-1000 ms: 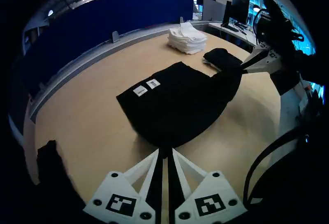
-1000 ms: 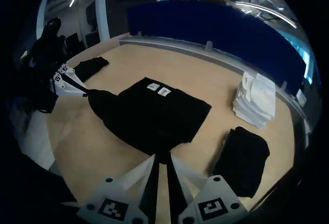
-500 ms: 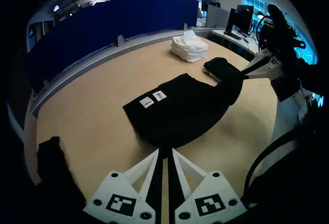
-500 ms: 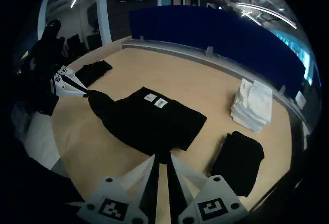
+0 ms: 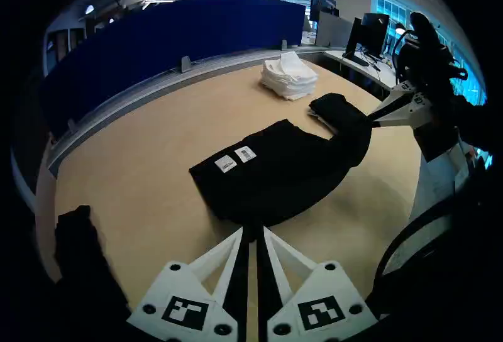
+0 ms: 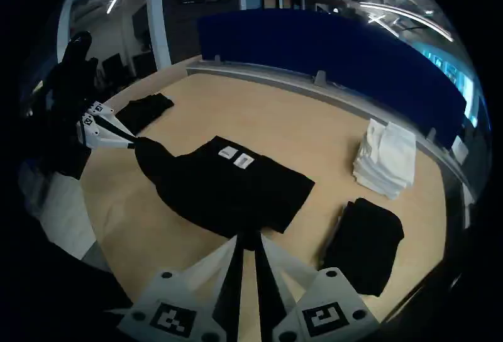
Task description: Fold towel
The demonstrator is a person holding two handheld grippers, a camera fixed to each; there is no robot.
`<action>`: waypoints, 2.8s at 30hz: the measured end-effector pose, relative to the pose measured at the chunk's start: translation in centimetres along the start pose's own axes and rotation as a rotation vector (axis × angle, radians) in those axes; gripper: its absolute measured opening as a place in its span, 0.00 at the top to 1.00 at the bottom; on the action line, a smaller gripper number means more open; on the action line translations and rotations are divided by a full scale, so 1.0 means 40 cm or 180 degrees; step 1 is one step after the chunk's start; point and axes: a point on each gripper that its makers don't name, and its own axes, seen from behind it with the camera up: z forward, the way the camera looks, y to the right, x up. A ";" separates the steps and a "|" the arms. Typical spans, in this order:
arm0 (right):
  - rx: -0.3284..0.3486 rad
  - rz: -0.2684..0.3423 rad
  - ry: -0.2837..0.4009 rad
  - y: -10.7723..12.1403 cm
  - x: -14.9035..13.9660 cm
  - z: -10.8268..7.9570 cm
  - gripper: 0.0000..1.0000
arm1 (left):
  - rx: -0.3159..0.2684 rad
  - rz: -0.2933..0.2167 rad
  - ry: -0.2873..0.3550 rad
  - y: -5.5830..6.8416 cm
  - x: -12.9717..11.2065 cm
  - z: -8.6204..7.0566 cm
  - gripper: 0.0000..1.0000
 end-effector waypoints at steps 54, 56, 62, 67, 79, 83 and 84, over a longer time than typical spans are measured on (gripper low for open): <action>-0.0045 0.0440 -0.0386 0.164 0.011 0.231 0.88 | 0.0136 -0.0173 -0.0269 -0.148 0.031 0.260 0.92; -0.0047 0.0456 -0.0422 0.171 0.008 0.245 0.88 | 0.0137 -0.0173 -0.0304 -0.152 0.027 0.272 0.92; -0.0074 0.0473 -0.0475 0.189 0.006 0.281 0.88 | 0.0164 -0.0190 -0.0390 -0.173 0.011 0.309 0.92; -0.0118 0.0514 -0.0515 0.205 0.007 0.307 0.88 | 0.0195 -0.0214 -0.0412 -0.190 0.012 0.334 0.92; -0.0183 0.0629 -0.0588 0.218 0.006 0.340 0.88 | 0.0267 -0.0217 -0.0463 -0.219 0.016 0.373 0.92; -0.0203 0.0687 -0.0599 0.222 0.010 0.348 0.88 | 0.0290 -0.0215 -0.0485 -0.224 0.016 0.384 0.92; -0.0207 0.0703 -0.0597 0.224 0.012 0.350 0.88 | 0.0295 -0.0219 -0.0487 -0.226 0.018 0.386 0.92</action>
